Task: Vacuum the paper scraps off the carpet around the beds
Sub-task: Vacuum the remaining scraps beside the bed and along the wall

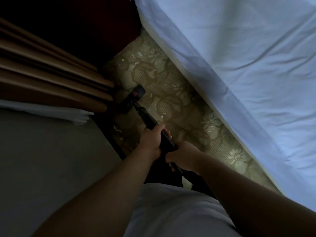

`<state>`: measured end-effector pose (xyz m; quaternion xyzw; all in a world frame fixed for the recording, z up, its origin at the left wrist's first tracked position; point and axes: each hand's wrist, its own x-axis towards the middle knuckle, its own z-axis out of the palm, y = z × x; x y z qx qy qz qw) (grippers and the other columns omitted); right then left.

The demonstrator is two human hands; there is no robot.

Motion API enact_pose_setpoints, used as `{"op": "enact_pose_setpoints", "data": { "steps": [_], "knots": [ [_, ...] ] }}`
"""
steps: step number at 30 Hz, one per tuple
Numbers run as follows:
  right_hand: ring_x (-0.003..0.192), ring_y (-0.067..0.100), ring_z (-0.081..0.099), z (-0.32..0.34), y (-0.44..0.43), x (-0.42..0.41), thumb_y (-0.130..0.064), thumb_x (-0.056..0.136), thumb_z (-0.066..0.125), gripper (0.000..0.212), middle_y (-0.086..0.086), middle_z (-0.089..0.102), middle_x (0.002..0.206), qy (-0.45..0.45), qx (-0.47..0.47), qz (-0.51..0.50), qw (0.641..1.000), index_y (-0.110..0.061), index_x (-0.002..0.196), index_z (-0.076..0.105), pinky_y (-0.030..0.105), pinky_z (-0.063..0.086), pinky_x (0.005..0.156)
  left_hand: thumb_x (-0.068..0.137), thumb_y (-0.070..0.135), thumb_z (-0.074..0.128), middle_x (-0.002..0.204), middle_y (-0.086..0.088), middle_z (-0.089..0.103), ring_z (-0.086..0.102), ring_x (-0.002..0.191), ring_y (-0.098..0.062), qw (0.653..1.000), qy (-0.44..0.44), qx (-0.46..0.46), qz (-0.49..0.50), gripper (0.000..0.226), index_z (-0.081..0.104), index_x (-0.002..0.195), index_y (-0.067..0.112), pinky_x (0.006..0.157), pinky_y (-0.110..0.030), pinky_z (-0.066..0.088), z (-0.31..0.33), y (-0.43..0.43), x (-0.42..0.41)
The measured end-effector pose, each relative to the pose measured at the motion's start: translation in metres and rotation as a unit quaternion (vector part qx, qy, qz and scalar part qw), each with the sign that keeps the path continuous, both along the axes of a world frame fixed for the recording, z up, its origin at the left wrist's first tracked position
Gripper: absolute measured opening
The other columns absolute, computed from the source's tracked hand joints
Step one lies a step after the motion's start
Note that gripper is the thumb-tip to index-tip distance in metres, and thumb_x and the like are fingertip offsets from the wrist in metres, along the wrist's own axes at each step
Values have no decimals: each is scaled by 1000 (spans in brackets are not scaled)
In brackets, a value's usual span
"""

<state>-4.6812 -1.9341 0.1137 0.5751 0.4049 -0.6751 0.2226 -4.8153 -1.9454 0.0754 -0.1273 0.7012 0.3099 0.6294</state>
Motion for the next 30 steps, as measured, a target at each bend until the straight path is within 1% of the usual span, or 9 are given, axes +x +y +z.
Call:
{"op": "enact_pose_setpoints", "data": {
  "steps": [4,6,9,13,16,19,23,27,30],
  "knots": [
    [66,18,73,16,-17,43,-18,87,73,12,9,79,83,-1,-3,-9,1000,-9,95,73,32,62,66,97,19,65,72,-11,60,63,63,-23,1000,-16,-4,7,22,53,101,1,53,-31,57,8,-19,41],
    [63,18,71,24,-24,69,-15,86,73,15,9,77,79,-7,-4,-25,1000,-4,97,74,30,60,61,97,18,65,68,-11,60,62,61,-24,1000,-28,-2,0,20,53,99,2,60,-35,58,14,-26,68],
    [67,25,72,32,-36,113,-13,85,73,17,14,77,78,-8,-9,-51,999,0,96,74,42,65,71,98,14,63,61,-8,58,58,61,-22,998,-53,11,14,19,53,87,3,76,-42,56,21,-34,112],
    [69,28,74,48,-53,180,-12,85,74,18,18,79,85,-16,-9,-73,997,2,96,73,46,66,79,100,15,62,65,-8,57,55,67,-23,996,-90,6,5,19,54,85,6,74,-39,53,34,-46,180],
    [61,24,72,61,-68,242,-10,88,73,18,15,77,78,-31,-18,-103,994,4,98,73,34,64,65,101,16,61,70,-9,56,55,70,-23,994,-109,7,-23,18,55,87,6,78,-39,52,40,-58,241],
    [59,26,71,75,-88,305,-9,87,74,15,16,76,74,-55,-22,-144,988,5,93,74,38,62,65,104,20,57,76,-10,56,55,73,-26,987,-139,11,-85,22,55,85,9,74,-41,51,46,-72,307],
    [50,25,68,95,-117,379,-12,90,74,16,16,72,69,-83,-1,-181,980,3,95,71,29,56,48,103,17,57,73,-9,55,53,72,-26,977,-162,5,-136,21,55,84,8,77,-42,50,55,-88,388],
    [49,25,68,107,-148,427,-13,89,75,19,18,73,70,-111,-8,-235,966,6,94,73,28,56,48,103,15,58,81,-11,57,57,74,-27,963,-175,-5,-206,11,57,98,5,66,-40,53,66,-103,443],
    [54,25,70,114,-160,438,-14,86,75,20,16,76,72,-100,-5,-254,962,5,93,76,28,57,51,102,18,59,76,-10,59,57,74,-24,956,-178,-10,-234,19,57,91,3,70,-40,55,74,-107,455]
  ]
}}
